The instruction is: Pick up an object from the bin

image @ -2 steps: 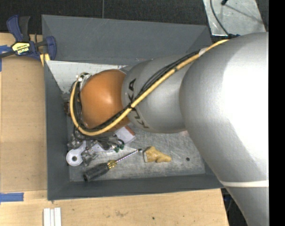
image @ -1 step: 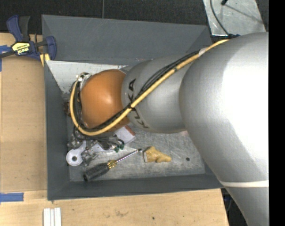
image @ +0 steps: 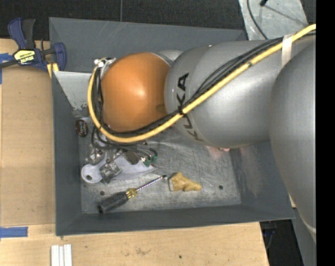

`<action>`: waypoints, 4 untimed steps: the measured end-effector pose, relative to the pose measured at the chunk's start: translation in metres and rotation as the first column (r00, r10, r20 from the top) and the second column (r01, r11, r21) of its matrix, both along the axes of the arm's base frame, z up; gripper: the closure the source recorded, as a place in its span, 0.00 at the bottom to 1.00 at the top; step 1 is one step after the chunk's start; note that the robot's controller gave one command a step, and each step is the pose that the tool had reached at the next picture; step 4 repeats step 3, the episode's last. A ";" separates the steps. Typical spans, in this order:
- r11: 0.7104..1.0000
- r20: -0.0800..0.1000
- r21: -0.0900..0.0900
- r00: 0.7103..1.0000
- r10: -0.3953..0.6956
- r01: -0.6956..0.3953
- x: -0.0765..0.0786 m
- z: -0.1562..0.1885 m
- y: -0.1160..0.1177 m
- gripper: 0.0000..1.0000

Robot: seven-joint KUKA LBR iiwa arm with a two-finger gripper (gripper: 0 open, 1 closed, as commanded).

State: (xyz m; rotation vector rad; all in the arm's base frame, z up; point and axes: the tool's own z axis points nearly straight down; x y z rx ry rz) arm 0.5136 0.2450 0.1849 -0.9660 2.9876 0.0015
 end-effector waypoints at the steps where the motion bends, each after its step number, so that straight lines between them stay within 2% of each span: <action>1: 1.000 0.000 0.000 1.000 -0.001 0.001 0.000 0.000 0.000 1.00; 2: 1.000 -0.004 -0.002 1.000 -0.019 0.019 0.007 0.052 -0.003 1.00; 3: 1.000 0.000 0.000 1.000 -0.025 0.025 0.009 0.067 -0.003 1.00; 4: 1.000 0.000 0.000 1.000 -0.025 0.025 0.009 0.067 -0.003 1.00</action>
Offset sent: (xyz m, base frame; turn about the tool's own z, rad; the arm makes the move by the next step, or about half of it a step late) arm 0.0107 -0.0039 0.0785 0.0272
